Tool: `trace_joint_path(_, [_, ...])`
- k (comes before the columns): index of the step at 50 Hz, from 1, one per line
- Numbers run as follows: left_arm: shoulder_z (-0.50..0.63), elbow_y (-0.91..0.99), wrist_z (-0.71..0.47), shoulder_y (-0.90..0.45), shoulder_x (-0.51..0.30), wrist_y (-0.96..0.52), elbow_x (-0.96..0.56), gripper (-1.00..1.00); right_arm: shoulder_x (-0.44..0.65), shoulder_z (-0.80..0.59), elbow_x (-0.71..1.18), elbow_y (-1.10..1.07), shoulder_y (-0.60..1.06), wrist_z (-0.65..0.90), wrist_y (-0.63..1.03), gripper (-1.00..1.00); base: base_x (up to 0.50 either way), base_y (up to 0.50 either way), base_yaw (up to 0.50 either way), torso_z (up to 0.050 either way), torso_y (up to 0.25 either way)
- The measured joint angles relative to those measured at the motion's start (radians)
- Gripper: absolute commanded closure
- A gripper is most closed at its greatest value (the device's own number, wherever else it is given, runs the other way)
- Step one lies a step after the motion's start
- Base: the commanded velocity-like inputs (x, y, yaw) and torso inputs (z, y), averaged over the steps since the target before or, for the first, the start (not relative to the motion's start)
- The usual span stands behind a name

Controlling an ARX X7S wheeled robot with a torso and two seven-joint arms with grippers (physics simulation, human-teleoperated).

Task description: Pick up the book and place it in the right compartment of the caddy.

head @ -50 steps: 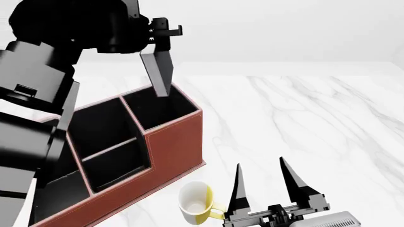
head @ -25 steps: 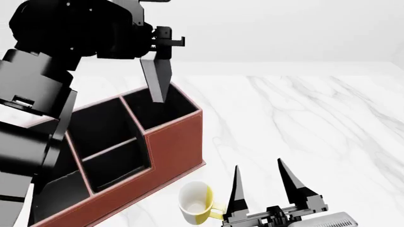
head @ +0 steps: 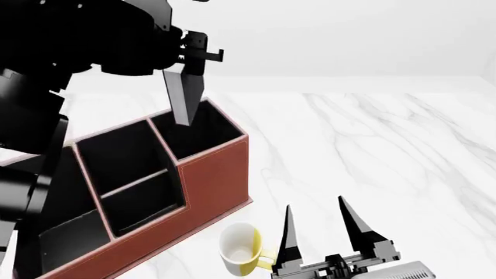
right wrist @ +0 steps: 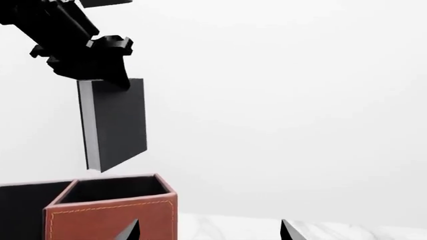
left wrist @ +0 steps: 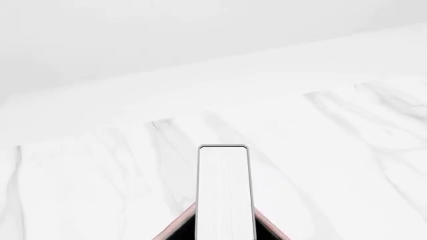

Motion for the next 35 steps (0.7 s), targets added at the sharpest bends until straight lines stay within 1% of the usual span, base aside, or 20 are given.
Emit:
trace_joint_path(12, [-0.021,0.098,-0.042,0.019,-0.024,-0.036,-0.043,1.0,0.002,-0.004,-0.002,0.0,0.001,0.004,0.001,-1.0,0.0,0.0,0.0,0.001,0.002])
trace_joint_path(35, [0.003,0.109,-0.036,0.062,-0.03,-0.02,-0.036,1.0,0.006,-0.012,-0.001,0.008,0.004,0.008,-0.003,-1.0,0.0,0.0,0.0,0.0,0.001])
